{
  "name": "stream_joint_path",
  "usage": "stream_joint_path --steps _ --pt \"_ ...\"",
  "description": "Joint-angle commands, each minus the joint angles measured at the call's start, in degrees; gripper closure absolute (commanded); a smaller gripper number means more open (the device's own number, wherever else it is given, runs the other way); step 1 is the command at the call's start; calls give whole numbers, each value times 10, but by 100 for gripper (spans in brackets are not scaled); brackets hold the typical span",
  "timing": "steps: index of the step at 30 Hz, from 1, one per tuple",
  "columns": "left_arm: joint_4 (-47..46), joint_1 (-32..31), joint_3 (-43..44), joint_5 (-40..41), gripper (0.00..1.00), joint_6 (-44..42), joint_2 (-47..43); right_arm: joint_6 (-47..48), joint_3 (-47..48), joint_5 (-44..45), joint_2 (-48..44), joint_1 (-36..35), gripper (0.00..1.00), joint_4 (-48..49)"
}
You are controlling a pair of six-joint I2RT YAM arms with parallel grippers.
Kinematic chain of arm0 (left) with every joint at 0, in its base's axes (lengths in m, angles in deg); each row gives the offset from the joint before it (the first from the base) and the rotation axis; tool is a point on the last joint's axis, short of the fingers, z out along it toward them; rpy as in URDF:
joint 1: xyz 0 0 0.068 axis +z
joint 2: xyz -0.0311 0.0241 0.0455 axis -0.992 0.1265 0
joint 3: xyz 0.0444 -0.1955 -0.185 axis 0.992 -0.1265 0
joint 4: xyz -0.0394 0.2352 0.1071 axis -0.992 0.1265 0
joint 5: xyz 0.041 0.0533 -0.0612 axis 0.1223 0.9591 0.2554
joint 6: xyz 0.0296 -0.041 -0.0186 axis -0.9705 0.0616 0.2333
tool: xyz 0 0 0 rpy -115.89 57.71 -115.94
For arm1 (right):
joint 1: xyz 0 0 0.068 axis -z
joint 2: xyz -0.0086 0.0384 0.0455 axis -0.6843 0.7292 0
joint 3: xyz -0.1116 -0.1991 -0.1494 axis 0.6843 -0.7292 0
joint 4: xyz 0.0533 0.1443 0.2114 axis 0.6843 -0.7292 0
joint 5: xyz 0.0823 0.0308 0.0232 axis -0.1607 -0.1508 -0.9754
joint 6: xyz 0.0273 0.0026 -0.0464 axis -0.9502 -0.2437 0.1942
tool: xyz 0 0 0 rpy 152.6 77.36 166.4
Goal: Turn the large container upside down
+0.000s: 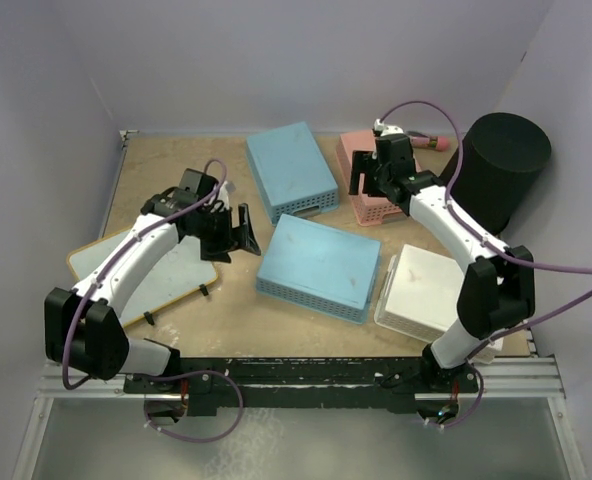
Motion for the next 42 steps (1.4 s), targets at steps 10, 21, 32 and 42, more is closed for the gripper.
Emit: stream_joint_path --steps 10,21,32,42 --pt "-181 -1 212 346 19 -16 39 -2 57 33 -5 -5 11 -30" --pt "-291 -1 254 500 19 -75 79 8 -146 169 -188 -5 0 173" --pt "-427 -1 136 515 16 -89 6 56 -222 196 -197 -5 0 319" --pt "-413 -1 137 557 16 -87 16 22 -211 192 -187 -5 0 311"
